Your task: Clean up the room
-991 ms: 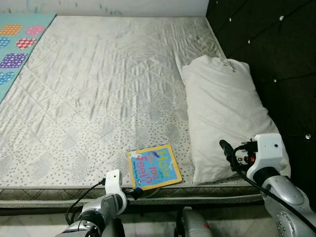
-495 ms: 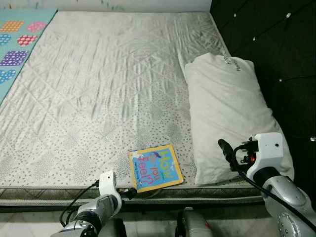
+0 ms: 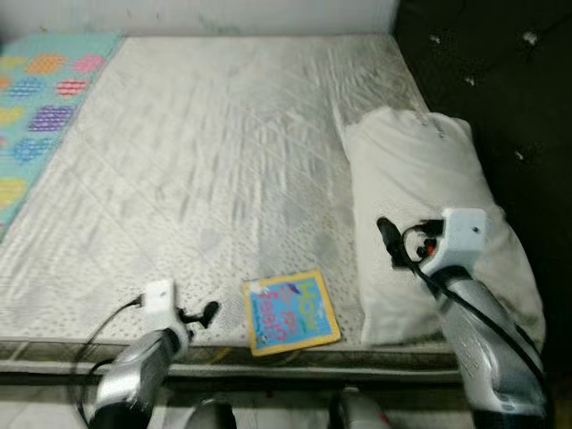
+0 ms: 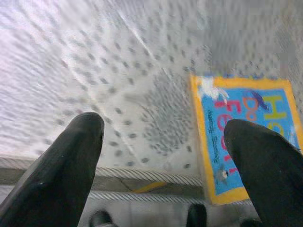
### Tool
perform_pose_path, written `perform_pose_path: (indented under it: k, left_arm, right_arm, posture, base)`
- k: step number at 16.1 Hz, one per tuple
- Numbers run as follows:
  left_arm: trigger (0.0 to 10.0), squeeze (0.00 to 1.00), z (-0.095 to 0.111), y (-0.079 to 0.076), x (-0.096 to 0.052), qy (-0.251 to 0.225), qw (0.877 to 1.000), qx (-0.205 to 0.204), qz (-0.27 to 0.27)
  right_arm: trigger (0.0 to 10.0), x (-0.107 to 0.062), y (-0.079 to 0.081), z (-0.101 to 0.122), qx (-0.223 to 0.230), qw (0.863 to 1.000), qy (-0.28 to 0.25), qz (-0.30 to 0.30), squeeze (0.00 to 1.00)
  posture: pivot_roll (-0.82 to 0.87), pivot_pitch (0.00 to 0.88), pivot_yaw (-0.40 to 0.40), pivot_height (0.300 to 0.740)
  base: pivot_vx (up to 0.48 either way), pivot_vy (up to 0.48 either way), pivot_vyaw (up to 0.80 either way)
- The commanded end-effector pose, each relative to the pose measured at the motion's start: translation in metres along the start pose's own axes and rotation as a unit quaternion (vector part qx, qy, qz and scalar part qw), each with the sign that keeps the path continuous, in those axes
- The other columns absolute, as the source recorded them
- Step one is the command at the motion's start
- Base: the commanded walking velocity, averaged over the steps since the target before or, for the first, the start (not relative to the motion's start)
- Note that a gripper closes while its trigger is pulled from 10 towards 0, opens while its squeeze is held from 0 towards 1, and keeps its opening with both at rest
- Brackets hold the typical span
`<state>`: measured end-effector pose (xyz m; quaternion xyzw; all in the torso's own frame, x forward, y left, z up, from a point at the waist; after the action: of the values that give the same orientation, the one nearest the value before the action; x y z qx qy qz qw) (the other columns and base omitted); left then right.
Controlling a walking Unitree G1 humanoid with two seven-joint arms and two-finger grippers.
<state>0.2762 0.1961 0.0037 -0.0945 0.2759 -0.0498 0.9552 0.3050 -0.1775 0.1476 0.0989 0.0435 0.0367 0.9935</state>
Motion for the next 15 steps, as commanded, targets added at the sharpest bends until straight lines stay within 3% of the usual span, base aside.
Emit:
perform_pose_path:
  k: [1,2,4,7,13,15]
  left_arm:
    - [10.0,0.0,0.017,-0.006,-0.01,-0.059,0.998,0.015,-0.009]
    - [10.0,0.0,0.021,-0.007,-0.012,-0.074,0.997,0.019,-0.01]
    - [10.0,0.0,0.046,-0.022,-0.031,-0.172,0.984,0.041,-0.01]
    - [10.0,0.0,0.061,-0.03,-0.043,-0.218,0.975,0.032,-0.009]
    - [10.0,0.0,0.064,-0.034,-0.046,-0.205,0.977,0.058,-0.012]
    - [10.0,0.0,0.061,-0.037,-0.046,-0.205,0.977,0.062,-0.018]
  right_arm:
    - [10.0,0.004,-0.001,0.001,0.005,1.0,-0.009,-0.005,0.0]
    - [10.0,0.005,-0.001,0.001,0.006,1.0,-0.01,-0.006,0.0]
    - [10.0,0.012,-0.003,0.0,0.009,1.0,-0.017,-0.016,0.0]
    - [10.0,0.021,0.0,-0.001,0.006,1.0,-0.024,-0.017,0.0]
    - [10.0,0.028,-0.01,-0.007,-0.012,0.997,-0.046,-0.068,0.0]
    - [10.0,0.03,-0.013,-0.011,-0.001,0.996,-0.043,-0.079,0.0]
  posture:
    - [-0.19,0.02,0.036,0.723]
    - [-0.18,0.014,0.035,0.728]
    - [-0.15,0.0,0.022,0.74]
    - [-0.14,0.0,0.014,0.74]
    - [-0.12,0.0,0.038,0.74]
    - [-0.12,0.0,0.053,0.74]
  base:
    - [0.0,0.0,0.0]
    - [0.0,0.0,0.0]
    - [0.0,0.0,0.0]
    - [0.0,0.0,0.0]
    - [0.0,0.0,0.0]
    - [0.0,0.0,-0.8]
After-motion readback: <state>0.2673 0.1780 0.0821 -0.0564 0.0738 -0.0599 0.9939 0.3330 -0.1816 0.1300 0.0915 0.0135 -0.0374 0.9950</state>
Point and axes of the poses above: a point about 5 cm out from each wrist's last joint towards the gripper, its own x axis pointing out of the wrist towards the gripper, its own z axis along the axis of the wrist's last joint, y = z × x, the point moved 1 cm from there along x, pointing out of the wrist towards the gripper, and after that the axes turned 6 degrees about x, right-handed, at the moved point
